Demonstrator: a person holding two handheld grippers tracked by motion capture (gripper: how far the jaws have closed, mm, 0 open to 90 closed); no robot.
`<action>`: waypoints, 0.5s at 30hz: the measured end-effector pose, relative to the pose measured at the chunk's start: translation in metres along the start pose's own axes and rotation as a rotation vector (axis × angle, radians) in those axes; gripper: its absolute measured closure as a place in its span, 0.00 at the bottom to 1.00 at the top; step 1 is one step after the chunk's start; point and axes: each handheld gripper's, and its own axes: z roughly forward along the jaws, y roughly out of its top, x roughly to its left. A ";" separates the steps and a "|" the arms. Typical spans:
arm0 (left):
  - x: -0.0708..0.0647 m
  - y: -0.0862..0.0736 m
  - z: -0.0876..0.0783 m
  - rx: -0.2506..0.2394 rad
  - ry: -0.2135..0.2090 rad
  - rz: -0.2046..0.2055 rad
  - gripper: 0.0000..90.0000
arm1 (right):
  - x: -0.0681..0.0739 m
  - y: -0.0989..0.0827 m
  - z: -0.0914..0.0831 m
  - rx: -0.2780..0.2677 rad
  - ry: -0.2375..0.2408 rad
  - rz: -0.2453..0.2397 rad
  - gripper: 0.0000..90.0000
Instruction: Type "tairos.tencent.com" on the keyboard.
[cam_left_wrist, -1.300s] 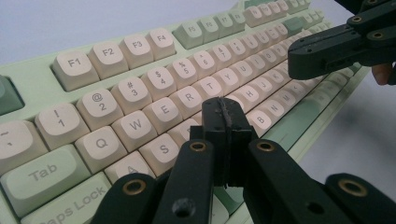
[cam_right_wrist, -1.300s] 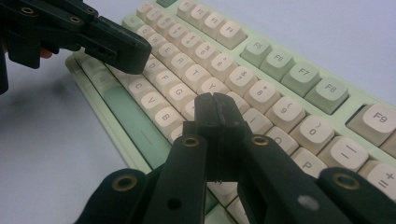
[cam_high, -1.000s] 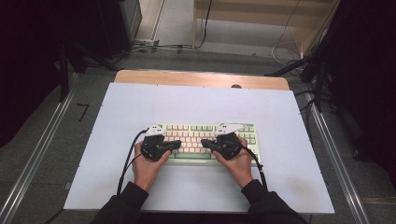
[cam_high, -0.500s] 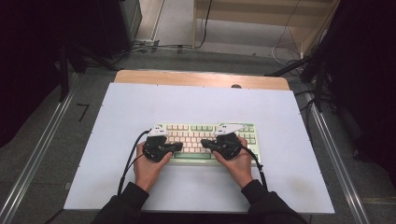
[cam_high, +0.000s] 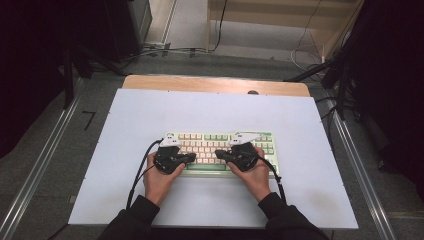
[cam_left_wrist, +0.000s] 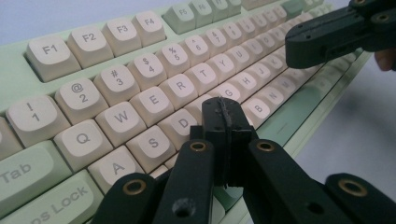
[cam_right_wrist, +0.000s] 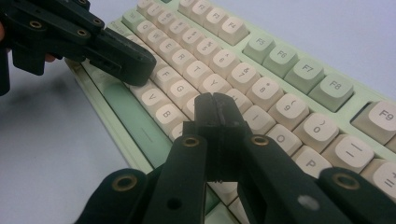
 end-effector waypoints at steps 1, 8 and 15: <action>0.001 0.000 -0.001 -0.005 -0.002 -0.008 1.00 | 0.000 0.000 0.000 -0.002 0.000 -0.002 0.97; 0.006 0.001 -0.007 -0.068 0.009 -0.038 1.00 | 0.000 0.000 -0.001 -0.004 -0.002 -0.003 0.97; 0.015 0.004 -0.008 -0.108 0.032 -0.084 1.00 | 0.000 0.000 0.001 -0.002 -0.003 -0.004 0.97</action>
